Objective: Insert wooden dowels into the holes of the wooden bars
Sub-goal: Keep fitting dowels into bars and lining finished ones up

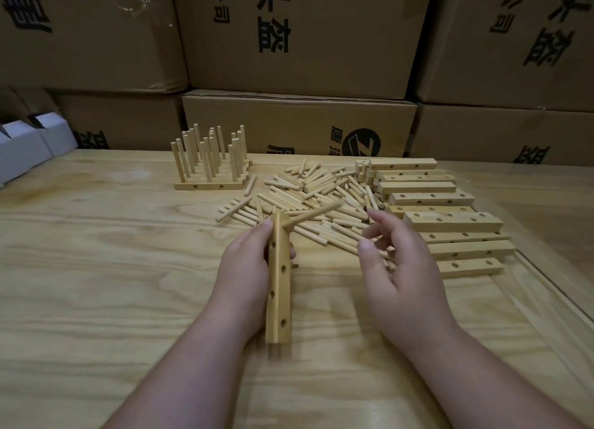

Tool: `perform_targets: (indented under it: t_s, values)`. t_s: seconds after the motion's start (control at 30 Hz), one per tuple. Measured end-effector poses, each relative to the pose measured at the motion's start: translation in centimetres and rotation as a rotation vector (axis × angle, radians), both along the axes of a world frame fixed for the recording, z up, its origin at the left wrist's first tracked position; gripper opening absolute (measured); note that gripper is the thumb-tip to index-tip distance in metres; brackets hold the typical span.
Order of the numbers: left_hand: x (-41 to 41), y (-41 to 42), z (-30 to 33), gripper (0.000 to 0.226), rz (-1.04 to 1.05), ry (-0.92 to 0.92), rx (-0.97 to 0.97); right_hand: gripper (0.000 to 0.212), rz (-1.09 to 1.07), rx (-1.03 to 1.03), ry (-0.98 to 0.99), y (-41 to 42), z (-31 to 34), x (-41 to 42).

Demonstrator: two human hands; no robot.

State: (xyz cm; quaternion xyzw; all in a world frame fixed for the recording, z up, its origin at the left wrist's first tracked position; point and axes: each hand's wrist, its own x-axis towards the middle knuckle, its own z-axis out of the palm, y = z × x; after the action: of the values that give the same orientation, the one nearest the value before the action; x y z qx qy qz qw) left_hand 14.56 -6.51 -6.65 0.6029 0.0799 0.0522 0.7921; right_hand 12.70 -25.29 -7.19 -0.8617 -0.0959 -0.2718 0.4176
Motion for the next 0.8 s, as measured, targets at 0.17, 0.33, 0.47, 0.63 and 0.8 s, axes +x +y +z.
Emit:
perform_targets:
  t_s: [0.17,0.33,0.47,0.63,0.8]
  values:
    - [0.4,0.4,-0.1,0.042,0.007,0.03,-0.167,0.063,-0.166,-0.468,0.364,-0.2,-0.6,0.7]
    - [0.4,0.4,-0.3,0.042,0.008,0.025,-0.142,0.041,-0.152,-0.55,0.354,-0.1,-0.7,0.5]
    - [0.5,0.5,-0.4,0.041,0.008,0.021,-0.152,0.028,-0.157,-0.481,0.235,0.0,-0.7,0.4]
    - [0.5,0.4,-0.3,0.041,0.007,0.029,-0.138,0.041,-0.175,-0.513,0.269,0.0,-0.8,0.6]
    - [0.4,0.4,-0.3,0.042,0.01,0.03,-0.13,0.038,-0.186,-0.534,0.248,0.0,-1.1,0.8]
